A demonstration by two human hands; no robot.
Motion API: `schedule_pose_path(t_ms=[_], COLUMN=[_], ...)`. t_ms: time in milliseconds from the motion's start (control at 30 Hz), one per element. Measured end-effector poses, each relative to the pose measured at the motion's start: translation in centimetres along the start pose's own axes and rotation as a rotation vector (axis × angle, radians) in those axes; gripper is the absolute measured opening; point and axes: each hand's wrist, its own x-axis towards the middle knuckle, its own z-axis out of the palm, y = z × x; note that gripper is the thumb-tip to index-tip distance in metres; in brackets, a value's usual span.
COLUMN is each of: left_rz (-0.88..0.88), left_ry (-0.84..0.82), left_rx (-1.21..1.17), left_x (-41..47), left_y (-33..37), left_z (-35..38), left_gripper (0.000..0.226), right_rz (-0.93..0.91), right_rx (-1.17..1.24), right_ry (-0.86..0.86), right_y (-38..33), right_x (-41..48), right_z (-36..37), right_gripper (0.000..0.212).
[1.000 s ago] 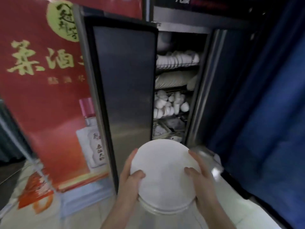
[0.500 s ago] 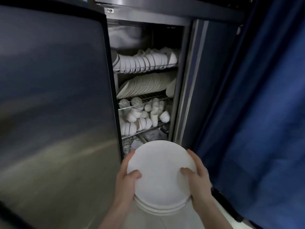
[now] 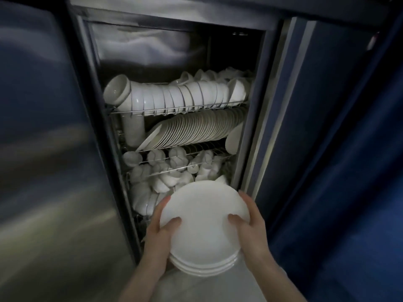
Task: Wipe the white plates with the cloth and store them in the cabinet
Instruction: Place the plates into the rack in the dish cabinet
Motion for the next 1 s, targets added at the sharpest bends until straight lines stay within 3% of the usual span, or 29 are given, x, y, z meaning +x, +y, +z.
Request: schedule_pose_path(t_ms=[333,467,700,1000], left_rz=[0.046,0.032,0.055,-0.012], left_ry=[-0.087,-0.071,0.051,0.126], left_rx=[0.020,0.033,0.042,0.015], left_x=[23.7,30.9,38.5,44.9], left_y=[0.0,-1.1,-3.8,-8.7], left_z=[7.8,10.2,14.7,19.1], left_gripper=[0.060,0.044,0.044,0.052], right_rz=[-0.119,-0.177,-0.284,-0.249], right_rx=[-0.091,-0.182,-0.389,-0.515], right_ry=[-0.005,-0.009,-0.090,-0.140], right_y=[-2.2,-2.8,-3.6,-4.0], right_x=[23.6,30.7,41.5,49.2], right_z=[6.2,8.0,10.2,10.0], right_gripper=[0.058,0.052,0.054,0.055])
